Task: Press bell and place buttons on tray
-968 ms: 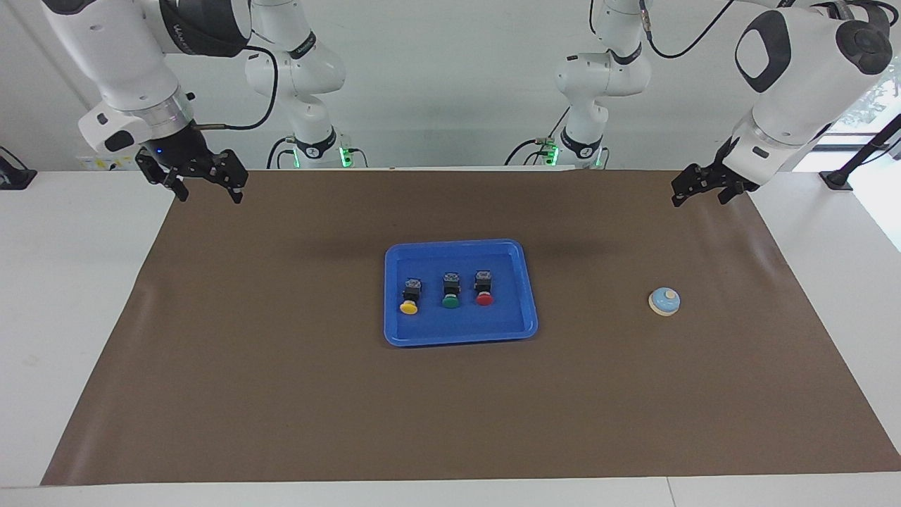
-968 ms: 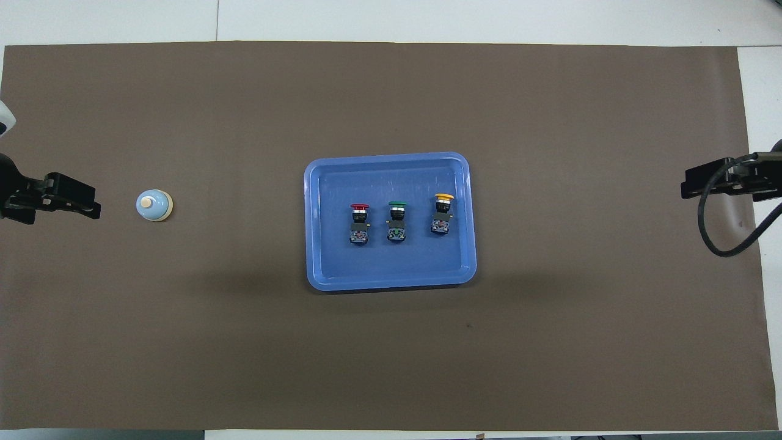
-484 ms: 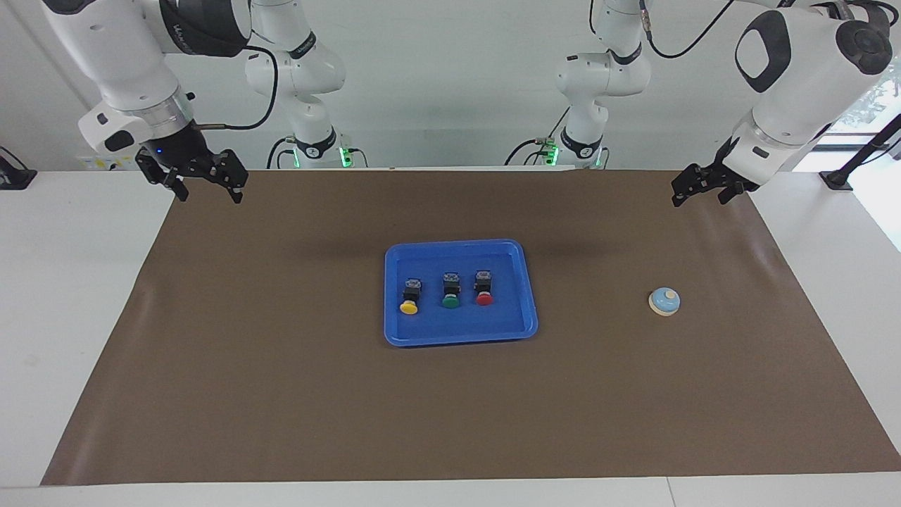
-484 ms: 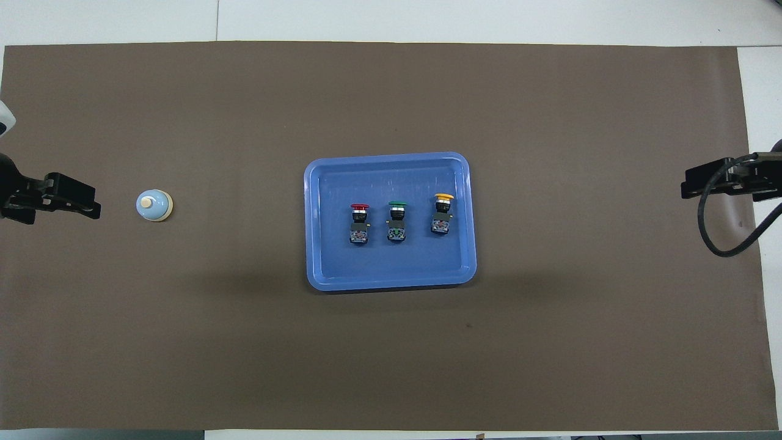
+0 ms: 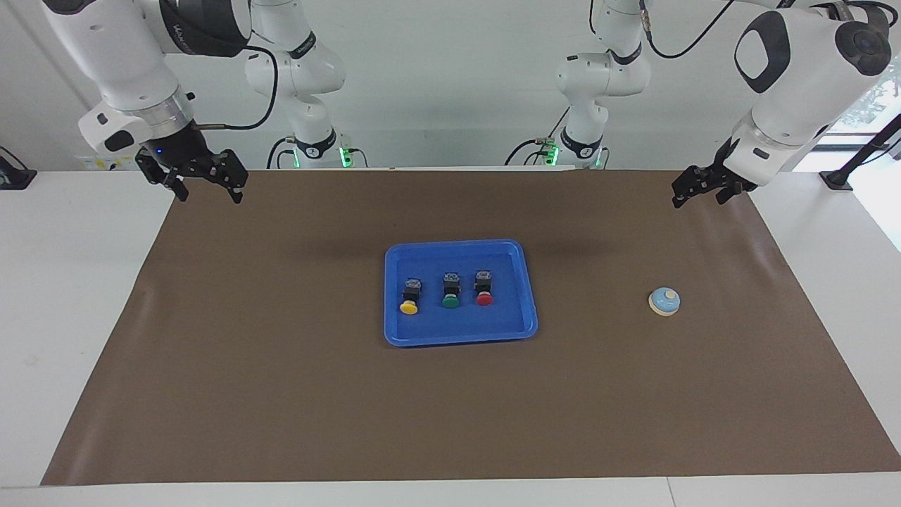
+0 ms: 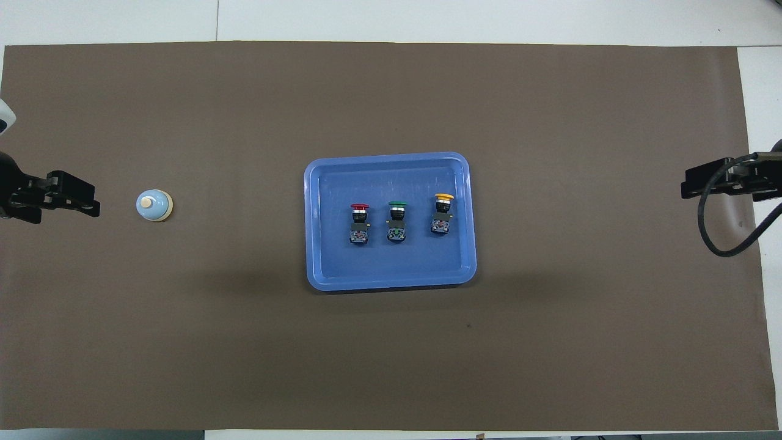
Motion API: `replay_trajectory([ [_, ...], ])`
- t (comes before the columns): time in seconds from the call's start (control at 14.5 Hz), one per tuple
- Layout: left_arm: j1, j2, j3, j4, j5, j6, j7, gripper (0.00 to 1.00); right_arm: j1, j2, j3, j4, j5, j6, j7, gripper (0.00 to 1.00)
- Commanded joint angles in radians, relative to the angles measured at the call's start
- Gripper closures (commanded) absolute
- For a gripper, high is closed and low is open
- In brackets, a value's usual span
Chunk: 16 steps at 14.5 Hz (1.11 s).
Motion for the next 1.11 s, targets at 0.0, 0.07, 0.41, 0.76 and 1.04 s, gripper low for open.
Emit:
replay_trajectory([
  [0.0, 0.003, -0.079, 0.005, -0.171, 0.010, 0.202, -0.027, 0.85, -0.016, -0.028, 0.015, -0.030, -0.010, 0.007, -0.007, 0.00],
  [0.07, 0.013, -0.106, 0.005, -0.245, 0.010, 0.289, -0.030, 0.92, -0.016, -0.028, 0.015, -0.030, -0.010, 0.007, -0.007, 0.00],
  [0.41, 0.053, -0.062, 0.005, -0.336, 0.012, 0.416, -0.010, 1.00, -0.016, -0.028, 0.015, -0.030, -0.010, 0.007, -0.007, 0.00],
  [0.76, 0.043, 0.093, 0.003, -0.339, 0.012, 0.583, 0.019, 1.00, -0.016, -0.028, 0.015, -0.032, -0.010, 0.007, -0.007, 0.00],
  [1.04, 0.052, 0.140, 0.005, -0.366, 0.013, 0.667, 0.074, 1.00, -0.016, -0.028, 0.015, -0.030, -0.010, 0.007, -0.007, 0.00],
])
